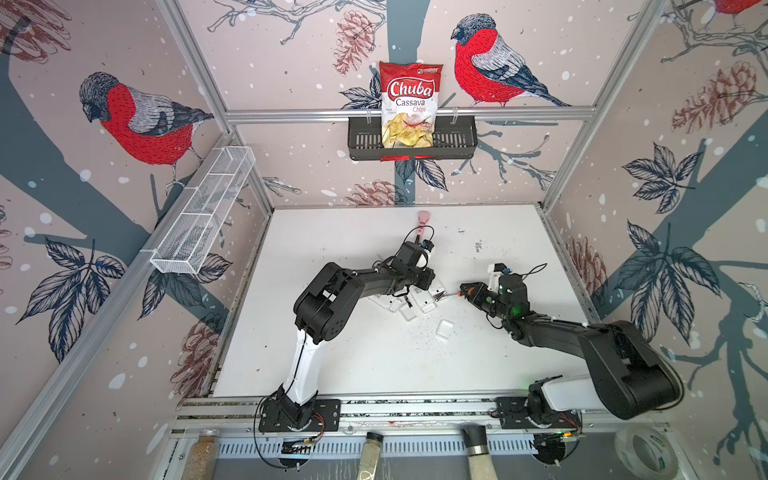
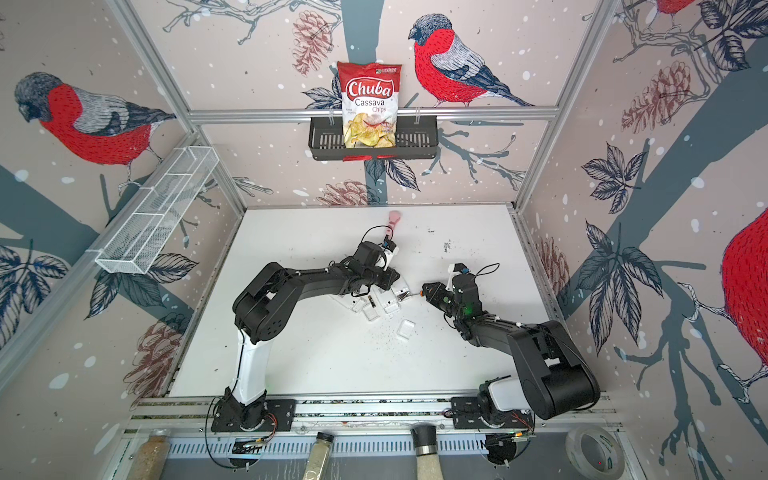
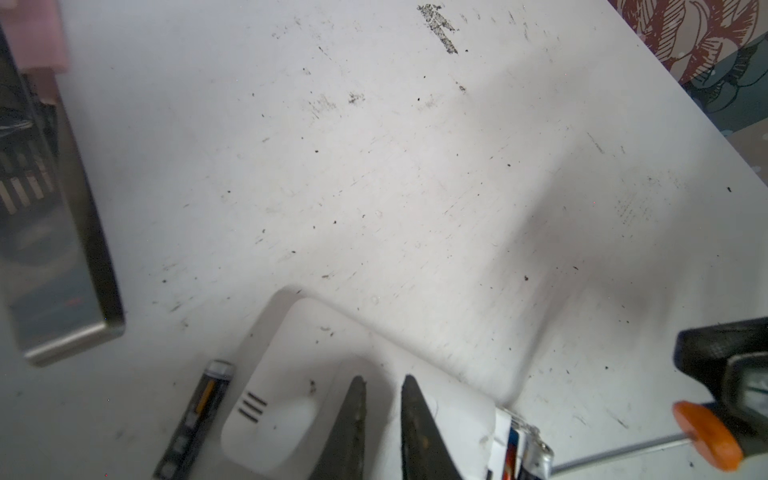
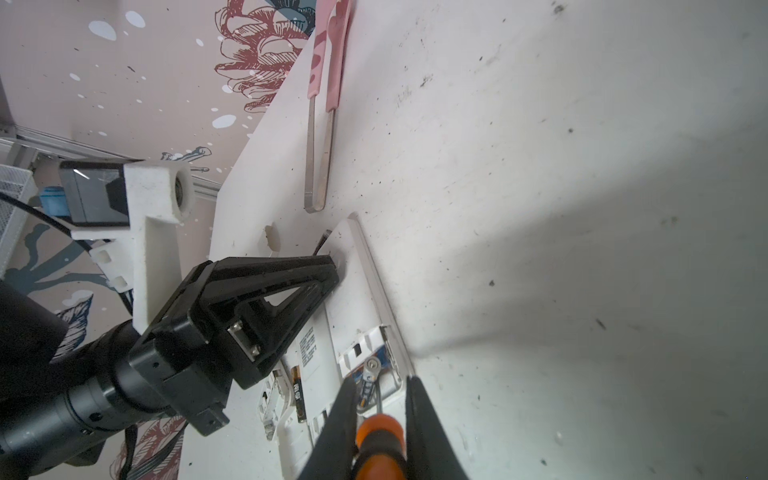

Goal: Unload the batteries from the remote control

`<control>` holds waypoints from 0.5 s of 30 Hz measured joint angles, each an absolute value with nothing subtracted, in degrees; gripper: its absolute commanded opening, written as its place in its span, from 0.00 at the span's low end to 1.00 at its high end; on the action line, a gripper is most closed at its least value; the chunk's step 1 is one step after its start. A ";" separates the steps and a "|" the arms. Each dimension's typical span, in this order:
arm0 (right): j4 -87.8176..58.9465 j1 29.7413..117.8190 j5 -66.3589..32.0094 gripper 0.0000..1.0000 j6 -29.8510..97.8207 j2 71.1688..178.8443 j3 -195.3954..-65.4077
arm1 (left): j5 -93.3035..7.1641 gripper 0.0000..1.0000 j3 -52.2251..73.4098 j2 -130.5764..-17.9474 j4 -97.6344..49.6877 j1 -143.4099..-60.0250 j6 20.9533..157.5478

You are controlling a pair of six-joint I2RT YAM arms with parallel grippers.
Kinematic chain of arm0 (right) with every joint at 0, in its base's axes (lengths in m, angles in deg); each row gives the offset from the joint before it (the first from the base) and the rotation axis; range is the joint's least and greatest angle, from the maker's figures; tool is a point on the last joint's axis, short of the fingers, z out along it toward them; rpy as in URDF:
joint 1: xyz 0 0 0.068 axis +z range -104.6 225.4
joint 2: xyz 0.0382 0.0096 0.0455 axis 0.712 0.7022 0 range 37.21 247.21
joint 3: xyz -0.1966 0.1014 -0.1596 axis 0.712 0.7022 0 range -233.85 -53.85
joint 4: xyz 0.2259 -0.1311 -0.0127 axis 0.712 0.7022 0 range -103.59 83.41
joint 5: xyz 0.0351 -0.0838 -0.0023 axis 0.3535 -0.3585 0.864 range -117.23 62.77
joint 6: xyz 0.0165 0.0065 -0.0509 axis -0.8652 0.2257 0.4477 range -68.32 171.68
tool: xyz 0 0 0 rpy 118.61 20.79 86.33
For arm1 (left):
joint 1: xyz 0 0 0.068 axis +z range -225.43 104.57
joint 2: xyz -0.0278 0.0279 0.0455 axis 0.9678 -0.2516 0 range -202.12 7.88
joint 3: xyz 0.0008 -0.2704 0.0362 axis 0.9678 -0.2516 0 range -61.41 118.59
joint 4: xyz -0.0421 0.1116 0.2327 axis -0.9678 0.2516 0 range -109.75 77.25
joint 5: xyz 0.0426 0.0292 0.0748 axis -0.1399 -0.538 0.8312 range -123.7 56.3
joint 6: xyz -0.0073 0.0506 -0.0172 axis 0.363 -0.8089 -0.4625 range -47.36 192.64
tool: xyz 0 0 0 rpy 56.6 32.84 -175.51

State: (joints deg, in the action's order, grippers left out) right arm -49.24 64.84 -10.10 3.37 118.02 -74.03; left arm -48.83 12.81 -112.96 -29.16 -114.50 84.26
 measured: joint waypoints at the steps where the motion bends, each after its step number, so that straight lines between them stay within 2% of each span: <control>1: -50.64 64.73 -9.64 0.00 3.30 118.59 -73.68 | -48.83 0.19 12.81 -112.96 -29.18 -114.50 84.26; 15: -53.33 65.98 -6.93 0.00 1.64 120.47 -74.41 | -49.82 0.18 12.76 -112.96 -29.29 -113.95 84.26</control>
State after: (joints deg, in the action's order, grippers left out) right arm -53.33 65.98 -6.93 1.64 120.47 -74.41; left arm -49.82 12.76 -112.96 -29.29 -113.95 84.26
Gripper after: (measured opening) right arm 0.211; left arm 0.187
